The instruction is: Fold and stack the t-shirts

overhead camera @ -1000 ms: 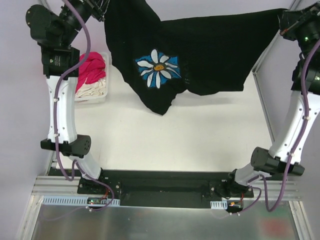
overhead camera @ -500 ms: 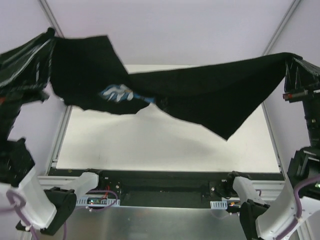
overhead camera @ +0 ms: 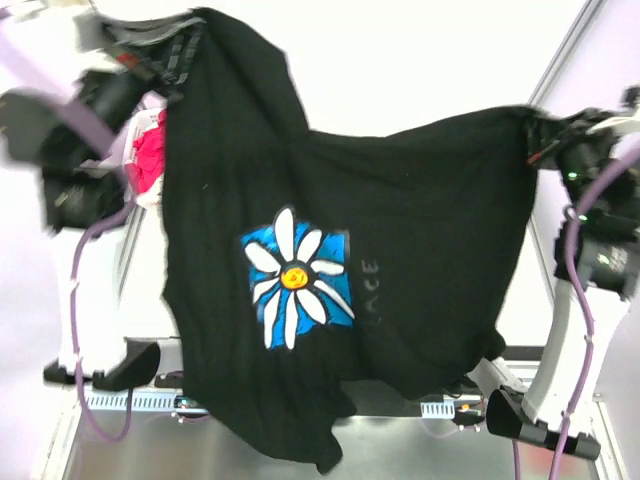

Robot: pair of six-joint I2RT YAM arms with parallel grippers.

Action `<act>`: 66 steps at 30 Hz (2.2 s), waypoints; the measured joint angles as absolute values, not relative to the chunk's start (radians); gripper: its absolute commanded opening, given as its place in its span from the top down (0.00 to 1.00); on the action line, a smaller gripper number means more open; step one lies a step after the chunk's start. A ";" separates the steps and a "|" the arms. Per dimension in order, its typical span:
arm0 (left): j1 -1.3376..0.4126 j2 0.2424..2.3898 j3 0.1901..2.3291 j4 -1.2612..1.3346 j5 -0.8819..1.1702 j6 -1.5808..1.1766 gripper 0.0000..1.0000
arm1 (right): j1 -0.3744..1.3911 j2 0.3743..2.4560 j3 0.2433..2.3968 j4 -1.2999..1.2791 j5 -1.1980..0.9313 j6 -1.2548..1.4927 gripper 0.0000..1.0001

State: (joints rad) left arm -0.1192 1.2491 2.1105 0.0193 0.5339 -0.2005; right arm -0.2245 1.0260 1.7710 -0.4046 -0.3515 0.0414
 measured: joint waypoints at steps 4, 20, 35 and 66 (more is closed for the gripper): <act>-0.119 1.418 1.903 0.073 0.542 -0.209 1.00 | -0.224 1.037 1.347 -0.241 -0.321 0.052 0.99; -0.124 2.513 2.141 0.198 0.670 -0.349 1.00 | -0.216 2.093 1.511 0.074 -0.355 0.067 0.99; -0.125 2.701 2.524 0.155 0.380 -0.391 0.01 | -0.212 2.483 2.176 -0.099 -0.343 0.042 0.04; -0.442 1.207 0.703 -0.350 -0.023 -1.093 0.50 | -0.137 1.068 0.744 -0.466 -0.322 0.090 0.04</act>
State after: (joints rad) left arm -0.4416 1.2068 0.7029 -0.3504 -0.0235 -1.0935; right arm -0.1368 1.0683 0.7444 -0.4660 -0.3222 0.0902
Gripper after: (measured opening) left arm 0.533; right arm 0.955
